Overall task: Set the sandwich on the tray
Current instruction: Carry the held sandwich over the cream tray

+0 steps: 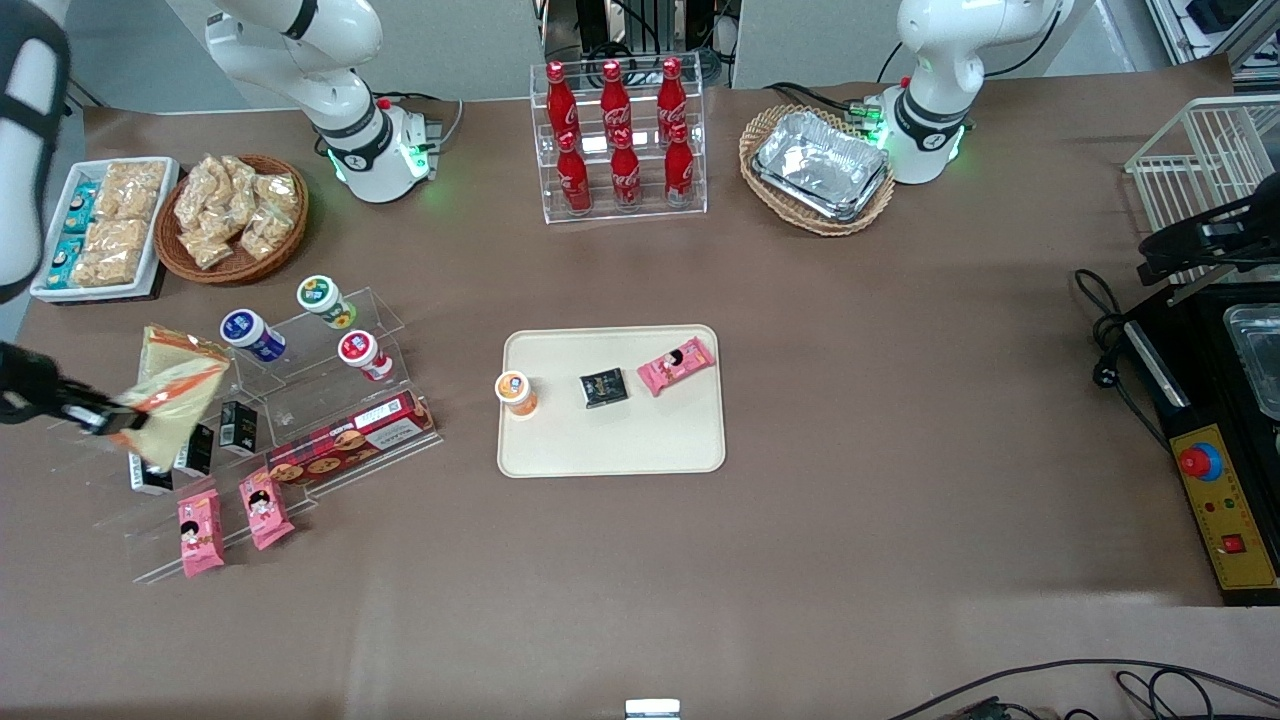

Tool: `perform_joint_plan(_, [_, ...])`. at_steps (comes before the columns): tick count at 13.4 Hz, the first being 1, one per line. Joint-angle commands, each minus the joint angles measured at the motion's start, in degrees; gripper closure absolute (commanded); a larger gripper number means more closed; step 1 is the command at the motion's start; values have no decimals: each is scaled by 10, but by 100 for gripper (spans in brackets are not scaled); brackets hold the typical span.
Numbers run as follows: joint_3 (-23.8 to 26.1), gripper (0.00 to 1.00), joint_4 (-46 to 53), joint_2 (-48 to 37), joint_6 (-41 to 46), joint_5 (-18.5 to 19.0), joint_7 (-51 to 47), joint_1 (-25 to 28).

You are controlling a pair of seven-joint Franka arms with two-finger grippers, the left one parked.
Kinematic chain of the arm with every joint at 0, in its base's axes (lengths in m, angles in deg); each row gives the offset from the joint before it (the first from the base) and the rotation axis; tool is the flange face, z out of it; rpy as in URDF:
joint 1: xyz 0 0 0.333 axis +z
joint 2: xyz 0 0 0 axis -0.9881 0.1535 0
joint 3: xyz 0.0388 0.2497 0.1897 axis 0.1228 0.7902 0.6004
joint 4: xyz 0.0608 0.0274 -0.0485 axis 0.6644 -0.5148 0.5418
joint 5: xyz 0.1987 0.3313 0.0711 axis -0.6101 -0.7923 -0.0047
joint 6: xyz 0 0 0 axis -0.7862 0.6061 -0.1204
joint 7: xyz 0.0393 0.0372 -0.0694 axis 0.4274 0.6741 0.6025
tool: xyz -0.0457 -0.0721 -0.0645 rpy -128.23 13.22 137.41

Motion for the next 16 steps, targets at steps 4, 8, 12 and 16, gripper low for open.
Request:
perform_joint_plan(4, [-3,100,3,-14,30,16,-293,154])
perform_joint_plan(8, [-3,100,3,-2,19,17,-473,260])
perform_joint_plan(12, [-3,100,3,53,-35,14,-641,342])
perform_joint_plan(16, [-3,100,3,118,-100,15,-810,405])
